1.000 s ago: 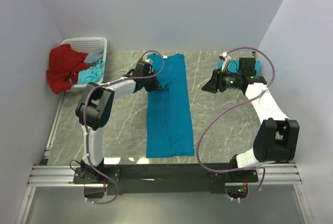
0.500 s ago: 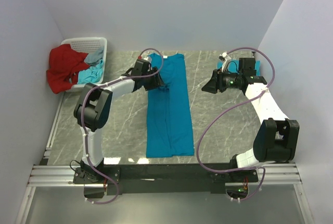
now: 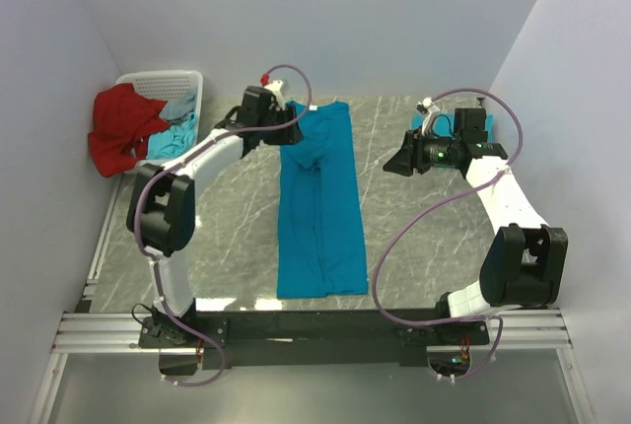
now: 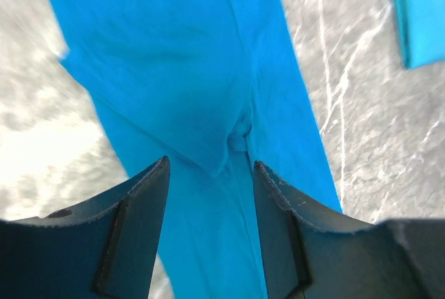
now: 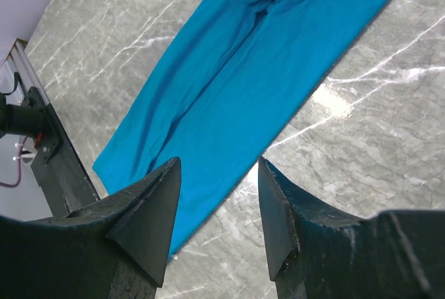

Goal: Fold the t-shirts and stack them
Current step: Fold the tshirt

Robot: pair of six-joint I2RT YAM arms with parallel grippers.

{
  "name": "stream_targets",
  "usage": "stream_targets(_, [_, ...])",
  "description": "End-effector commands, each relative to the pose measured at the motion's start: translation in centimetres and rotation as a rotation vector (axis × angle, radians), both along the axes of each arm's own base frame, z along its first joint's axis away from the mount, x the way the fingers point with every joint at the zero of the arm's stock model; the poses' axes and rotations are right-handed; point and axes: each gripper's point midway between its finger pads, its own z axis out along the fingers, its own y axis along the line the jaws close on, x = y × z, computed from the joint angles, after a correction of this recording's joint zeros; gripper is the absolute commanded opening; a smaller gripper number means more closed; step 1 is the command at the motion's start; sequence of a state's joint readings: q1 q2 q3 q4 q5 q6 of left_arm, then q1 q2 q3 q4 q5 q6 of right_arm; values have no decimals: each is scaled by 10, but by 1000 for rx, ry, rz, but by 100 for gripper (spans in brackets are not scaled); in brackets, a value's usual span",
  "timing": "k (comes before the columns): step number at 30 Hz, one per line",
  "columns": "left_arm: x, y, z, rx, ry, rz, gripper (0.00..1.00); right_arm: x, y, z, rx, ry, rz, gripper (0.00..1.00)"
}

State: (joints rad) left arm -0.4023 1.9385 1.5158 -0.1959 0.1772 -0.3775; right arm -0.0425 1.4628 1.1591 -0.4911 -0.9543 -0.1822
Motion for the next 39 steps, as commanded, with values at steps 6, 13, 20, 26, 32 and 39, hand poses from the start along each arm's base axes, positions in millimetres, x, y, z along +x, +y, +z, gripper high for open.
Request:
stream_targets(6, [-6,-5,28,-67,-52,-151,55,7,-2,16,-1,-63,9,55])
stream_targets(13, [-8,-27,-27,71,29,-186,53,9,-3,13,-4,-53,5,55])
stream_targets(20, [0,-29,-60,214,65,-176,51,9,-3,11,-6,-51,9,55])
stream_targets(26, [4,-27,-72,314,53,-157,51,9,-2,10,-4,-43,12,55])
stream_targets(32, [3,-30,-78,349,54,-184,48,9,-3,9,-4,-41,12,55])
stream_targets(39, [-6,-34,-82,356,53,-219,48,9,-3,10,-4,-41,12,55])
